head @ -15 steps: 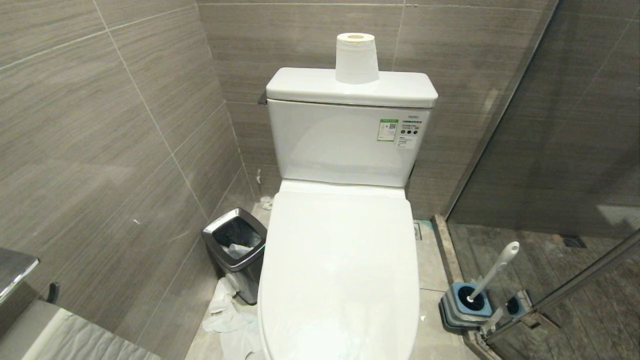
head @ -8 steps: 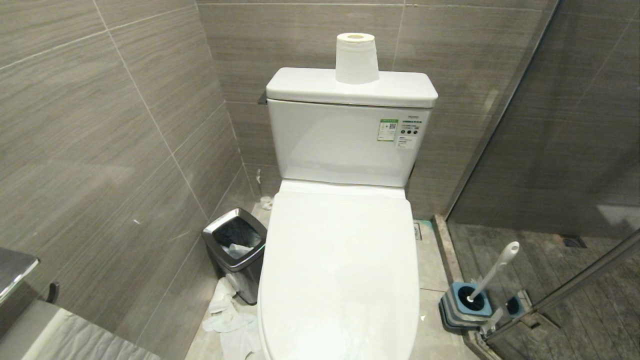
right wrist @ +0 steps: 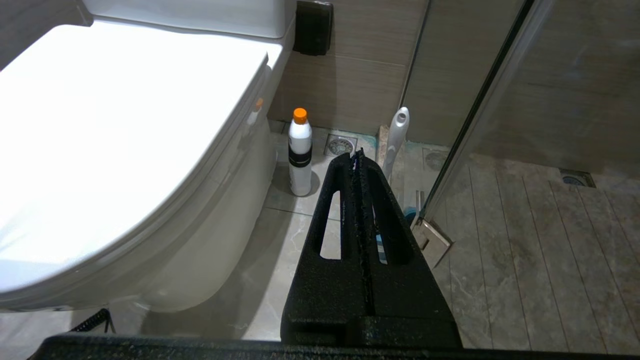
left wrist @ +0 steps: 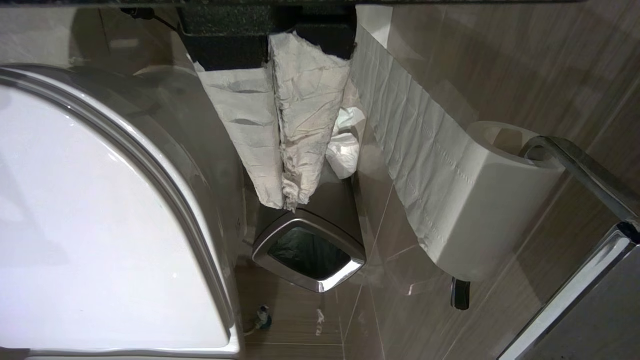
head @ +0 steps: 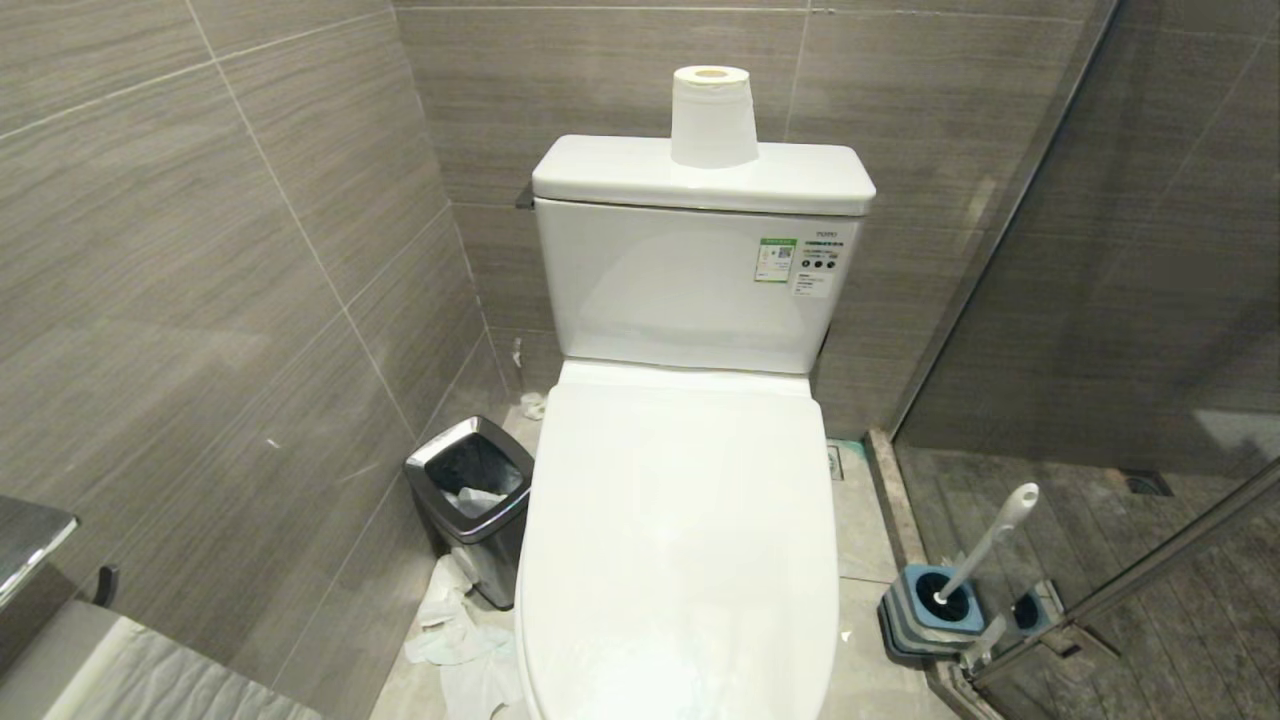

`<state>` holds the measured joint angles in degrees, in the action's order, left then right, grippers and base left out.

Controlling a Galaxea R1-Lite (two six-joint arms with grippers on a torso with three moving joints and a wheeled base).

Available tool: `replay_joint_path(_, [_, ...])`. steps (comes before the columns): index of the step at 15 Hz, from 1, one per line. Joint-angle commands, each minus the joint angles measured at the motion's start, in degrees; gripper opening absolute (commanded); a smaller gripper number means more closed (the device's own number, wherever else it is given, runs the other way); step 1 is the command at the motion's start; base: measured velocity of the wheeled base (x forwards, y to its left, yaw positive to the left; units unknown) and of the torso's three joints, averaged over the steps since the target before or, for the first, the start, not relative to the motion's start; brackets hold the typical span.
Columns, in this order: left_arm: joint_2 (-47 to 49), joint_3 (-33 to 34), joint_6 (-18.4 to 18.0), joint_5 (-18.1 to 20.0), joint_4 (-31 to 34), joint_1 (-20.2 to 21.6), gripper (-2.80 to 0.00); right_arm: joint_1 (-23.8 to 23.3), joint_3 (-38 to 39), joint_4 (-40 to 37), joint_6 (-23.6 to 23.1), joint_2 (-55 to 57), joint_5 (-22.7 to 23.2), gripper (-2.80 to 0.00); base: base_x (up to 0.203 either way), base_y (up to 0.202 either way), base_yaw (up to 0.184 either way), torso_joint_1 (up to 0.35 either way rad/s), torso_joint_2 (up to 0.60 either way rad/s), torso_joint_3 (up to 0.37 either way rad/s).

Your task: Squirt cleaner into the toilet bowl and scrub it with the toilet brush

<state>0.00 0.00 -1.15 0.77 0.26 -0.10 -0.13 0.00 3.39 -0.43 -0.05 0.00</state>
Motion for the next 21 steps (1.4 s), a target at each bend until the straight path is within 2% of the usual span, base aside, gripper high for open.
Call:
replay_joint_path(1, [0.09,0.09,0.00,0.02,0.01,0.01,-2.80,-0.01,1.49,0.04,-0.01,0.05,0.00,-2.80,0.000,0.000,0.000,0.000,0.00,0.000])
replay_joint_path(21, [0.09,0.09,0.00,0.02,0.01,0.01,-2.80,-0.03,1.49,0.04,-0.01,0.05,0.00,-2.80,0.000,0.000,0.000,0.000,0.00,0.000])
